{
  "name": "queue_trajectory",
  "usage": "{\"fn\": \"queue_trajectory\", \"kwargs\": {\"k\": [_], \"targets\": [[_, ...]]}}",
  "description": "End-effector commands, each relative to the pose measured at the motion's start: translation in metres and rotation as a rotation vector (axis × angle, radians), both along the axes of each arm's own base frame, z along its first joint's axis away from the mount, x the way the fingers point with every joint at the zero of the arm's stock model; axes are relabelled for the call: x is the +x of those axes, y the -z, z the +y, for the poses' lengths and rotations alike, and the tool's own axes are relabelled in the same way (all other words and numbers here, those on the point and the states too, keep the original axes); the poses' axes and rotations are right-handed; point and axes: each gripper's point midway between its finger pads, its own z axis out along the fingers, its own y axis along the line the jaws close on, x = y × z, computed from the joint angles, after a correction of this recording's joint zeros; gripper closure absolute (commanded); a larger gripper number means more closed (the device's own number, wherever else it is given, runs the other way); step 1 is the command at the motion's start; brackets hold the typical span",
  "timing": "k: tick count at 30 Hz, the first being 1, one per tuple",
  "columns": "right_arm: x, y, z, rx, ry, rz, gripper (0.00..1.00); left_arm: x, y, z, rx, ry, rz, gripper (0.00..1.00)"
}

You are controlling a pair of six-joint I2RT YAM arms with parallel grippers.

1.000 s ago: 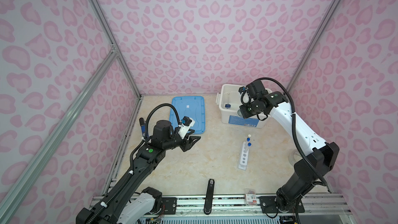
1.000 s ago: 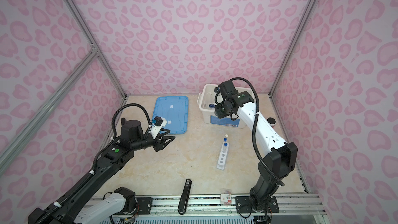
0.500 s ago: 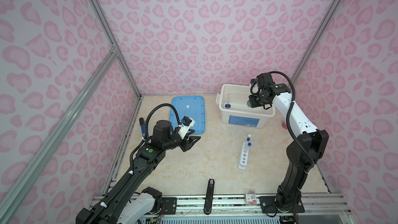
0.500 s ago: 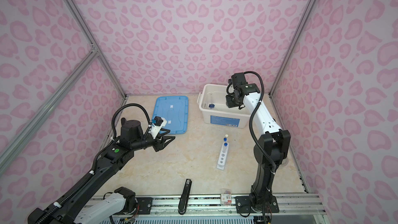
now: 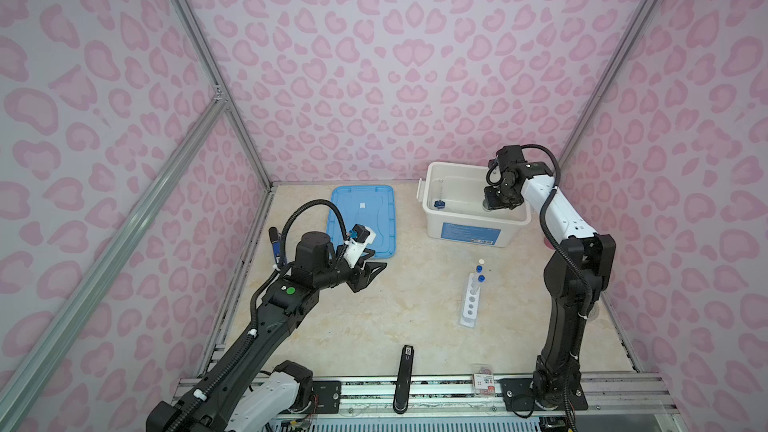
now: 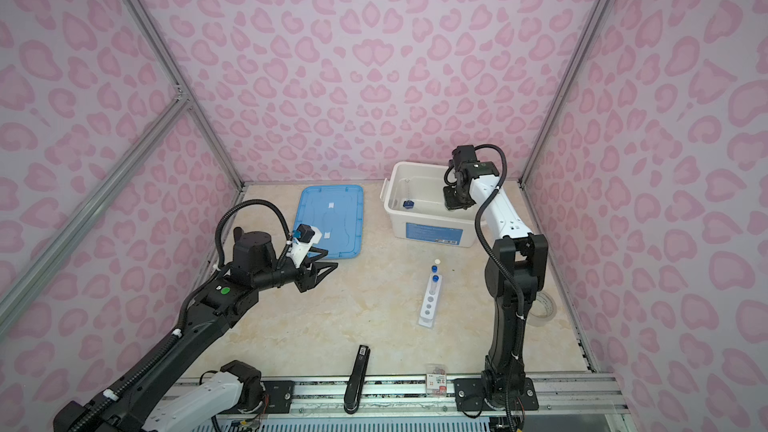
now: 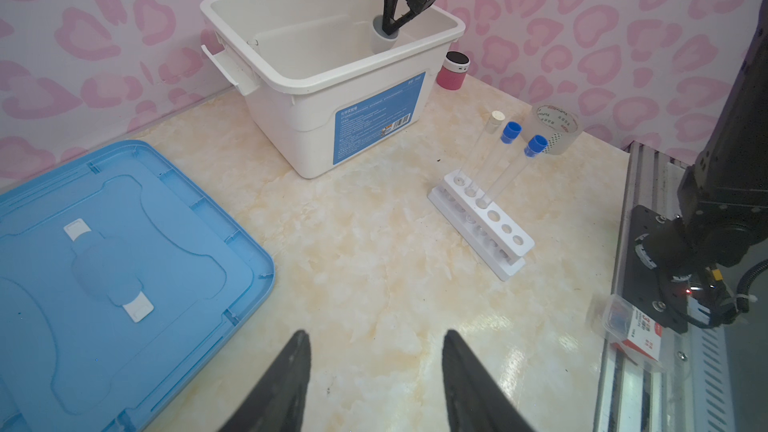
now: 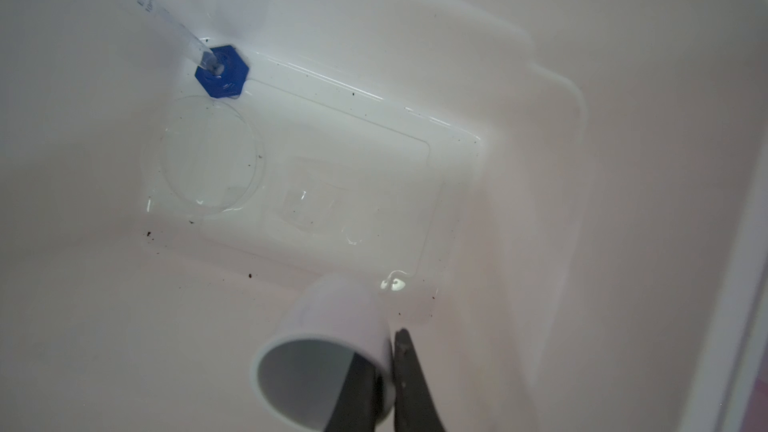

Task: Organize the chemistry lab equipment
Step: 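Lower the cup into the white bin with the right gripper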

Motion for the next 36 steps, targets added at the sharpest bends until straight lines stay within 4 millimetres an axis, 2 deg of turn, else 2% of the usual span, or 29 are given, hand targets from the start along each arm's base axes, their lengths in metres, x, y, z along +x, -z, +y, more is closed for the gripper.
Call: {"fn": "queue_trajectory", "kwargs": {"k": [1,10,15,30,36], "targets": [[0.003,0.010,-0.007,-0.006,0.015,0.012,0.92,0.002,-0.001,0.000,0.005,0.000,-0.018,0.47],[0.008,0.036,-0.013,-0.012,0.026,0.050,0.92,0.003,0.000,0.001,0.013,-0.005,-0.015,0.47],[0.013,0.046,-0.021,-0.023,0.042,0.069,0.92,0.004,0.002,0.002,0.020,-0.009,-0.015,0.47],[0.019,0.075,-0.024,-0.004,0.044,0.105,0.92,0.007,0.009,0.002,0.036,-0.018,0.006,0.49],[0.020,0.081,-0.029,-0.002,0.058,0.111,0.92,0.008,0.010,0.002,0.038,-0.020,0.006,0.50]]}}
